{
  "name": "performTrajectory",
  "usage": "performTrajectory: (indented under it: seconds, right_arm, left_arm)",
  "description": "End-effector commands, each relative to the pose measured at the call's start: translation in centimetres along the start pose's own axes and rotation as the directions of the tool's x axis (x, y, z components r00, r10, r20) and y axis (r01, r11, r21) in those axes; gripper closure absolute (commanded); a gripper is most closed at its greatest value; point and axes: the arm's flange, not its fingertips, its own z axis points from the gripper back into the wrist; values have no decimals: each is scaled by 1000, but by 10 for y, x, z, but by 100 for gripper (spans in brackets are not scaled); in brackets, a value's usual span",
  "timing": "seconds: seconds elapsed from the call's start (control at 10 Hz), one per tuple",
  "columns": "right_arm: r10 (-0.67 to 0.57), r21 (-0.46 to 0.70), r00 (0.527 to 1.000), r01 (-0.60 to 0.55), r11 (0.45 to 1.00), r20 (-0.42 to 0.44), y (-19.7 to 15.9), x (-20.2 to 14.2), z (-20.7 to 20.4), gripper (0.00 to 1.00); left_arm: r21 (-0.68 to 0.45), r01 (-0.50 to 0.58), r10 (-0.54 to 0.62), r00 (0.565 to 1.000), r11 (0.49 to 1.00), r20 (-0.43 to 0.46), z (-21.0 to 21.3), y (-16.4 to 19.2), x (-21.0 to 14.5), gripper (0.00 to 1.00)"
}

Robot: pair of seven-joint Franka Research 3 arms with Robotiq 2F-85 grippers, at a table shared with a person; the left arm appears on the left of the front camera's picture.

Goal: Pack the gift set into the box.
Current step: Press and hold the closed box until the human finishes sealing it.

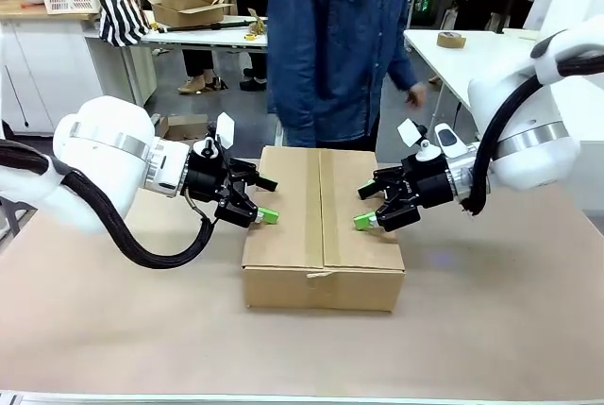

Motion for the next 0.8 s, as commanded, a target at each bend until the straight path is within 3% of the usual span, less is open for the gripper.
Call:
performTrajectory:
  seconds: [0.0, 0.7]
  right_arm:
    - [-4, -4, 1000, 4, 1000, -12, 4, -4, 1, 0]
    - [-4, -4, 1000, 4, 1000, -12, 4, -4, 1, 0]
  left_arm:
    - [2, 1, -1, 1000, 1000, -1, 0, 0, -1, 0]
    - [2, 1, -1, 1000, 1000, -1, 0, 0, -1, 0]
